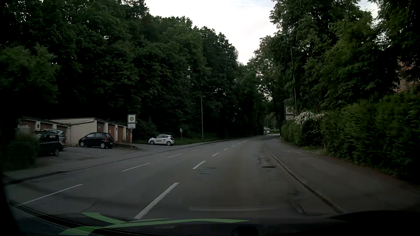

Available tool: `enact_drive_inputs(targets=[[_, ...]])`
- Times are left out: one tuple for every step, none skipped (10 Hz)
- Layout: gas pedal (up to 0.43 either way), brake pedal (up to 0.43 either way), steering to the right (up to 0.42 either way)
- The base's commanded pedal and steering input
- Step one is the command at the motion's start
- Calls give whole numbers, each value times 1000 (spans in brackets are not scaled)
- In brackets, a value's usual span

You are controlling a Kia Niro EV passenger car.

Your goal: Follow the waypoints while adhering to traffic rules and regulations

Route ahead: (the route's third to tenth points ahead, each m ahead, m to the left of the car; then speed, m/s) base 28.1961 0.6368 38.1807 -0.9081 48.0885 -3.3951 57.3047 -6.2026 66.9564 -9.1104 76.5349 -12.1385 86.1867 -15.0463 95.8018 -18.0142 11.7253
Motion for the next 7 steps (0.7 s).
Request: enact_drive_inputs(targets=[[177, 0, 18], [177, 0, 19], [177, 0, 20], [177, 0, 22], [177, 0, 23], [177, 0, 24], [177, 0, 27]])
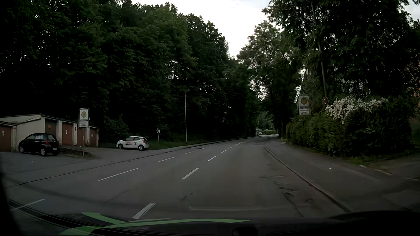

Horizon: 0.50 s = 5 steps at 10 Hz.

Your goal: Follow the waypoints while adhering to traffic rules and regulations

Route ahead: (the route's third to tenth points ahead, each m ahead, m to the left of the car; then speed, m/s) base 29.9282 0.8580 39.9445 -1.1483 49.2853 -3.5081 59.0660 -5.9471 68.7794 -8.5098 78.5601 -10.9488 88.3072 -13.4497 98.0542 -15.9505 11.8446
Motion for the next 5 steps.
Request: enact_drive_inputs(targets=[[177, 0, 28], [177, 0, 29], [177, 0, 31], [177, 0, 33], [177, 0, 32]])
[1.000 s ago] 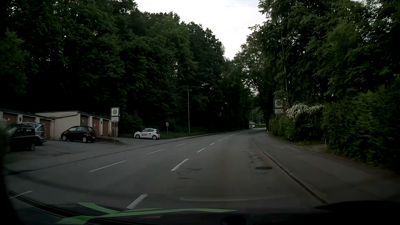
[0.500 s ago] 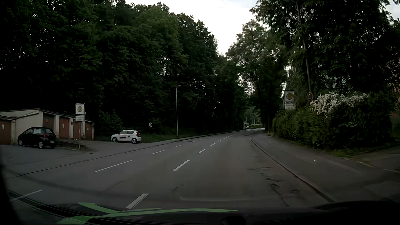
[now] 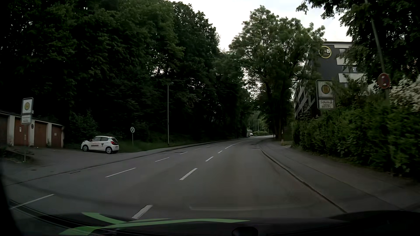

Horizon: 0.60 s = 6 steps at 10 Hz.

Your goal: Follow the waypoints while adhering to traffic rules and regulations

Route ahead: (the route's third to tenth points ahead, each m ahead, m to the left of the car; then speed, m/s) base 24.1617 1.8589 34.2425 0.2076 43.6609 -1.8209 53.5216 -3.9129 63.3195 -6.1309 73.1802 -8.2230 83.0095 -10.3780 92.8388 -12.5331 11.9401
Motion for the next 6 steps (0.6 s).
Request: enact_drive_inputs(targets=[[177, 0, 28], [177, 0, 23], [177, 0, 21], [177, 0, 20], [177, 0, 17], [177, 0, 13]])
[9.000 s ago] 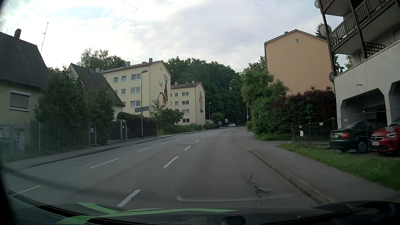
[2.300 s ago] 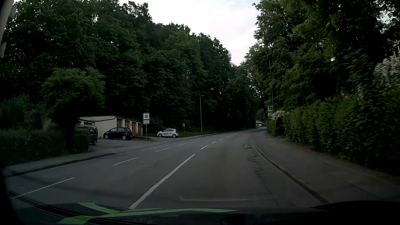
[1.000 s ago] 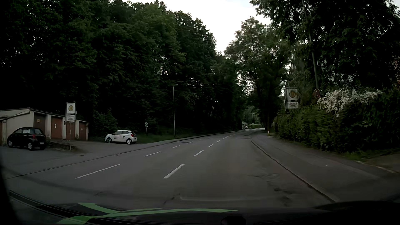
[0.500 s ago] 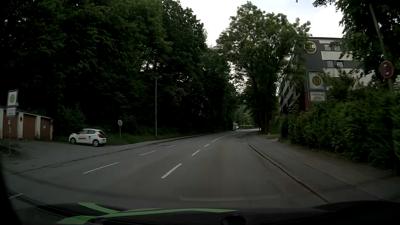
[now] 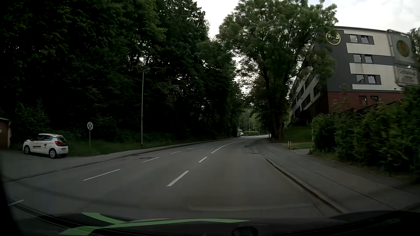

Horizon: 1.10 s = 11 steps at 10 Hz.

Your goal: Follow the waypoints while adhering to traffic rules and regulations

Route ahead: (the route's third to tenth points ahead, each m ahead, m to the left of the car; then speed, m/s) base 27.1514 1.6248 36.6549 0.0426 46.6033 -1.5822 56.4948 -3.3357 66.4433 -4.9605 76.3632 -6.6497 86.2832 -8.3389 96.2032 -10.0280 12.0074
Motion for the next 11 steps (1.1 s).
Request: enact_drive_inputs(targets=[[177, 0, 11], [177, 0, 10], [177, 0, 10], [177, 0, 11], [177, 0, 11], [177, 0, 10], [177, 0, 10], [177, 0, 10], [177, 0, 12], [177, 0, 14], [177, 0, 16]])
